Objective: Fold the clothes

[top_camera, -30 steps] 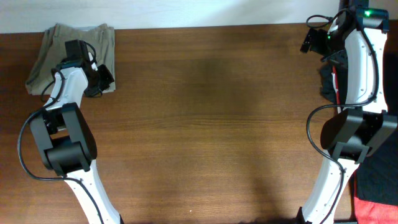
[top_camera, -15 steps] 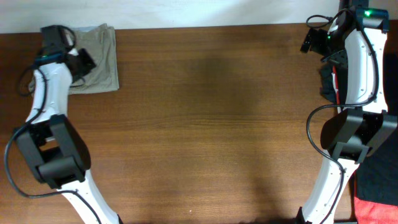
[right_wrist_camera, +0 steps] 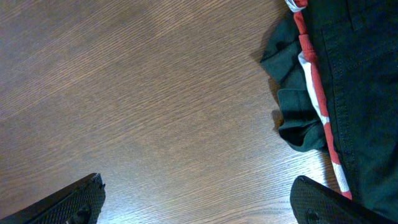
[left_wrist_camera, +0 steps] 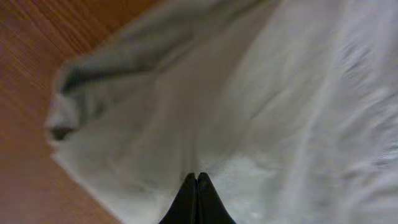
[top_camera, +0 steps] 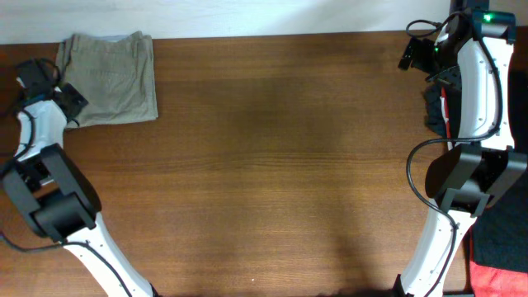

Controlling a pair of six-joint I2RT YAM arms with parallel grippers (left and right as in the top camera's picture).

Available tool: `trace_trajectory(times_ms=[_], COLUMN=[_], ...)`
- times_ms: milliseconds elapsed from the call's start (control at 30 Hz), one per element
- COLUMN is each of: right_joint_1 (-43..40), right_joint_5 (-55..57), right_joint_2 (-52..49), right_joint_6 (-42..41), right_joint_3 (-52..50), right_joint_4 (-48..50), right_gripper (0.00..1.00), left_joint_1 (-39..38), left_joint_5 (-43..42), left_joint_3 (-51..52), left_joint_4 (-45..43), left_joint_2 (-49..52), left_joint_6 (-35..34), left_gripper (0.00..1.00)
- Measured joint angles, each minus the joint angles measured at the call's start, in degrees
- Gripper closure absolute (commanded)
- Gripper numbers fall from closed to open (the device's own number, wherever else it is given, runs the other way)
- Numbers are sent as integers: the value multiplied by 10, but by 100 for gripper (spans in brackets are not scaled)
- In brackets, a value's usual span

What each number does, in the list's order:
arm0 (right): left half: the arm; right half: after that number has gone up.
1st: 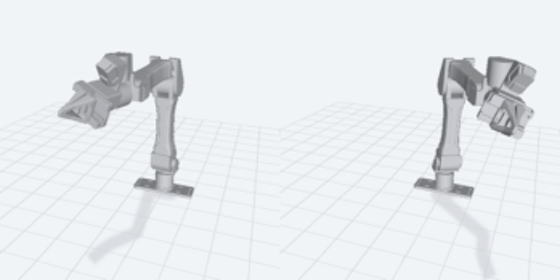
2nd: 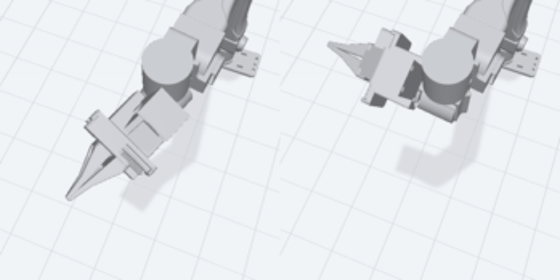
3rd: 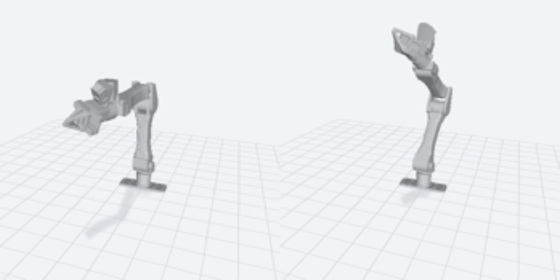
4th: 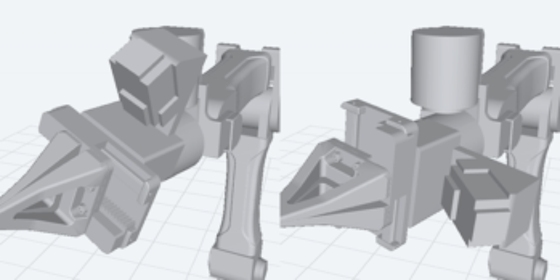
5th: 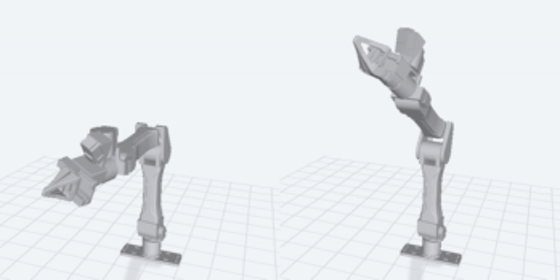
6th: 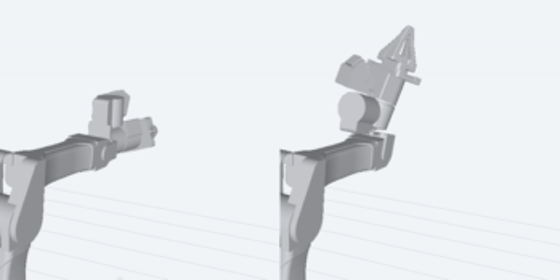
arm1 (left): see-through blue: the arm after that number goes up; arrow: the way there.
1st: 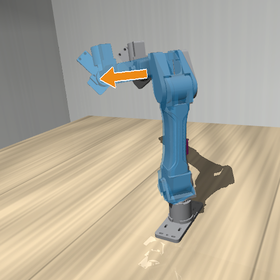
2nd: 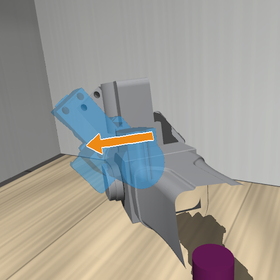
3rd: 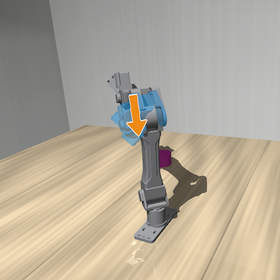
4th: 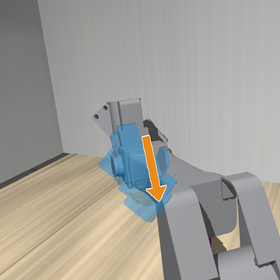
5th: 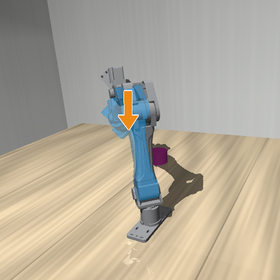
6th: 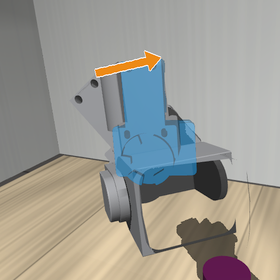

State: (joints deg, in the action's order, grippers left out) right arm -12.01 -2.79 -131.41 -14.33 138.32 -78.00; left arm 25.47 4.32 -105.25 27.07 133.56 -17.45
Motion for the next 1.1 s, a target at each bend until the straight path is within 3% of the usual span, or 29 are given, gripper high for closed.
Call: trace_trajectory(times_ms=[567, 833, 867, 1000, 1100], right_joint_1=[0, 0, 0, 0, 0], right_joint_5=[0, 0, 0, 0, 0], right_joint_2=[0, 0, 0, 0, 0], right_joint_6=[0, 0, 0, 0, 0], right_joint_3=[0, 0, 0, 0, 0], right_joint_4=[0, 0, 0, 0, 0], right_gripper=[1, 1, 1, 1, 1], left_joint_1=[1, 5, 5, 5, 3], left_joint_5=[4, 16, 17, 16, 15], left_joint_3=[-7, -8, -8, -8, -9], left_joint_4=[-64, -134, -136, -137, -132], left_joint_2=[54, 70, 71, 71, 71], left_joint_6=[32, 31, 29, 20, 18], left_gripper=[99, 99, 98, 77, 72])
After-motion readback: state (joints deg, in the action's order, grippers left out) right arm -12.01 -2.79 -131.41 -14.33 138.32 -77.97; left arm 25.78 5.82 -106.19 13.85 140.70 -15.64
